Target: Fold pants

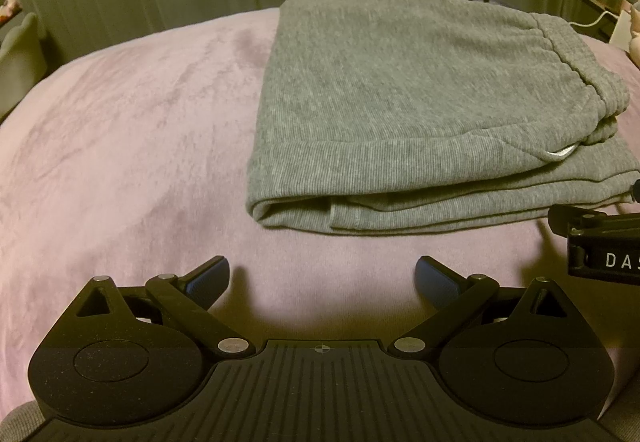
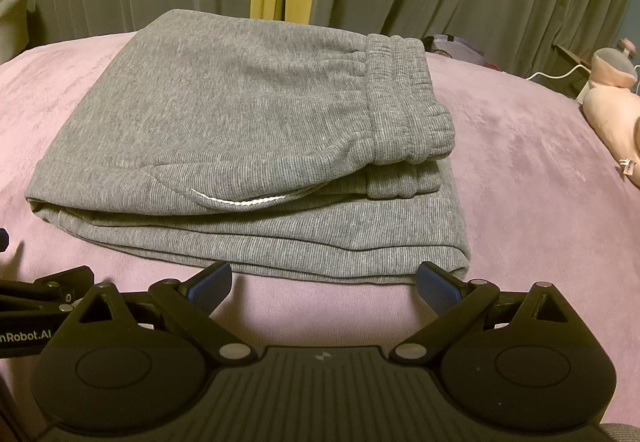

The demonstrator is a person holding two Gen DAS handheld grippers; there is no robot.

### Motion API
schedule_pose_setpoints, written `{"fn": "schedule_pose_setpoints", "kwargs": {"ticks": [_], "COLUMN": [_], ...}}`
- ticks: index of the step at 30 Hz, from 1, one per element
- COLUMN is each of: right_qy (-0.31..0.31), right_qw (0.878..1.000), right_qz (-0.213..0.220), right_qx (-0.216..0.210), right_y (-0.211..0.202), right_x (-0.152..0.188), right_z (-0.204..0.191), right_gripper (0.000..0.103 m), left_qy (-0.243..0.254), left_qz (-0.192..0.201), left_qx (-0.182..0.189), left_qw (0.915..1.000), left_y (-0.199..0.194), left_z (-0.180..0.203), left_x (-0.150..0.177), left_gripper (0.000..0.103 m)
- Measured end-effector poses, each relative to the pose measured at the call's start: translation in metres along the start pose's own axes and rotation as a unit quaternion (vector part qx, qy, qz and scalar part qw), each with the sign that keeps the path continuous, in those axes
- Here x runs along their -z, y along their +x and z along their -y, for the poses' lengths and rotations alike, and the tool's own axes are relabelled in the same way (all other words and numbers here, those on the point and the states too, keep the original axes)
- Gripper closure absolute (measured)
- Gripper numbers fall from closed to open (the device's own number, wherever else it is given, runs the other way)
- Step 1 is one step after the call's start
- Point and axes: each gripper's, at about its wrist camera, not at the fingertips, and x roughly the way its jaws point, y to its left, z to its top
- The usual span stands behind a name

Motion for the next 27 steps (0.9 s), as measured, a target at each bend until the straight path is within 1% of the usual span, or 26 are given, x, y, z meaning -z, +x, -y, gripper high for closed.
{"fn": "schedule_pose_setpoints", "kwargs": {"ticks": [27], "right_qy": [0.0], "right_qw": [1.0], "right_qz": [0.0], "right_qx": [0.001], "right_y": [-0.0006], "right_x": [0.0001], "right_z": [-0.001], "right_gripper": [0.004], "left_qy": [0.0], "left_qz": [-0.001], "left_qx": [0.0], "left_qw": [1.0], "left_y": [0.0006], "left_z": [0.0002], "left_x": [-0.0011], "left_gripper": [0.001]}}
